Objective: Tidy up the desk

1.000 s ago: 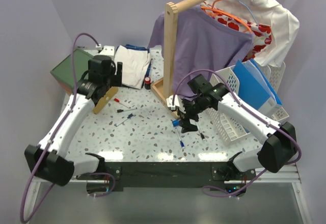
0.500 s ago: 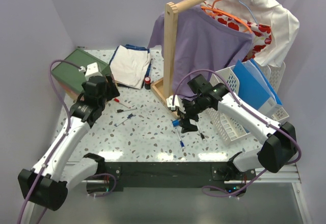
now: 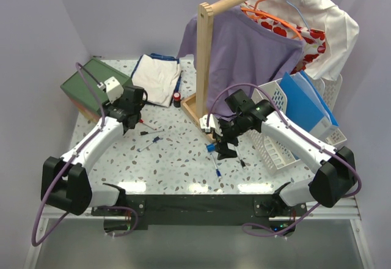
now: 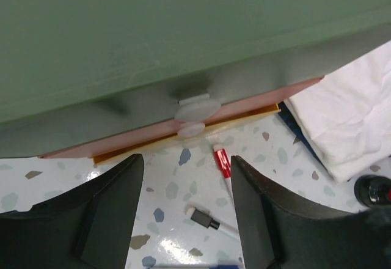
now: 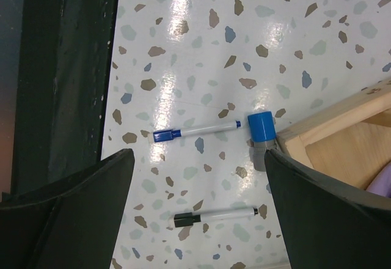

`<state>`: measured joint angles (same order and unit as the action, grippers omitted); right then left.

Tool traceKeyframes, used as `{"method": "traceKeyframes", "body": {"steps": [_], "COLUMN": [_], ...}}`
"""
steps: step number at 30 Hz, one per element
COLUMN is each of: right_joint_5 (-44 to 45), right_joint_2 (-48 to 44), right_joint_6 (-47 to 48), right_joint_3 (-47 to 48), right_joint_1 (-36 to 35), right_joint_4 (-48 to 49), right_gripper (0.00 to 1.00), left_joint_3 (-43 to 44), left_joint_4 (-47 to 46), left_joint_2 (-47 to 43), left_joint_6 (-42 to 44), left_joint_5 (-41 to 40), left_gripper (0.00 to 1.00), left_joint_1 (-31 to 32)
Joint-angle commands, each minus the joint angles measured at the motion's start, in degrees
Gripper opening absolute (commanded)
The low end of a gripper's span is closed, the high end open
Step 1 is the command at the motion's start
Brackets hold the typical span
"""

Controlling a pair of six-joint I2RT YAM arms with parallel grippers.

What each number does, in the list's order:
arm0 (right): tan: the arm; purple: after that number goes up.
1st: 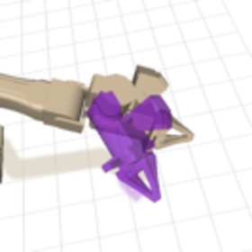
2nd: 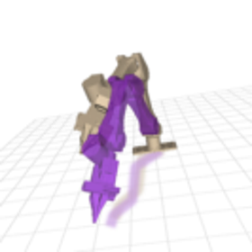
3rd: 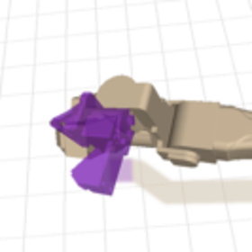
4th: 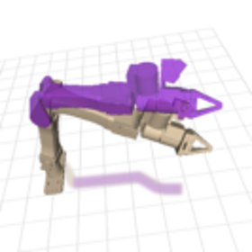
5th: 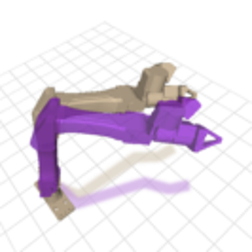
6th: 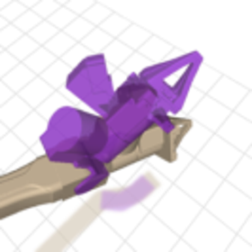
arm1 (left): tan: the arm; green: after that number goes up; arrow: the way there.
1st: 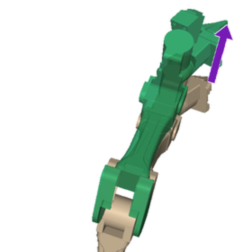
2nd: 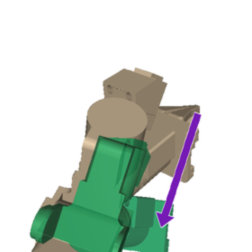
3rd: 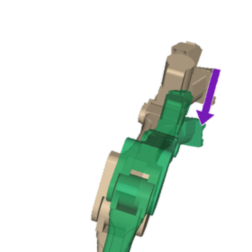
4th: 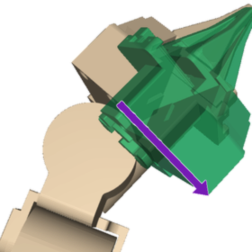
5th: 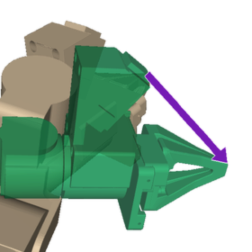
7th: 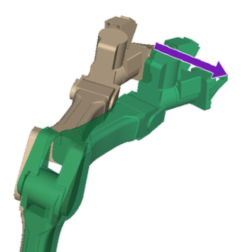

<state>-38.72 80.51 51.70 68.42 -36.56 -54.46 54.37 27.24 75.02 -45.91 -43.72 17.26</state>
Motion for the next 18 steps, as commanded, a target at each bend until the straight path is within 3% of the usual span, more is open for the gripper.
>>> {"method": "traceKeyframes", "body": {"steps": [1, 18], "right_joint_5": [-1.8, -1.4], "right_joint_2": [-0.5, -0.6], "right_joint_6": [0.8, 0.9], "right_joint_3": [0.6, 0.4], "right_joint_1": [0.3, 0.3], "right_joint_4": [-0.1, -0.1], "right_gripper": [0.92, 0.93], "left_joint_3": [-0.3, 1.4], "left_joint_4": [-9.8, -11.8], "left_joint_2": [2.1, 10.8], "left_joint_6": [0.4, -3.4], "left_joint_5": [-8.4, -13.7], "left_gripper": [0.63, 0.65], "left_joint_1": [-0.3, -0.3]}}
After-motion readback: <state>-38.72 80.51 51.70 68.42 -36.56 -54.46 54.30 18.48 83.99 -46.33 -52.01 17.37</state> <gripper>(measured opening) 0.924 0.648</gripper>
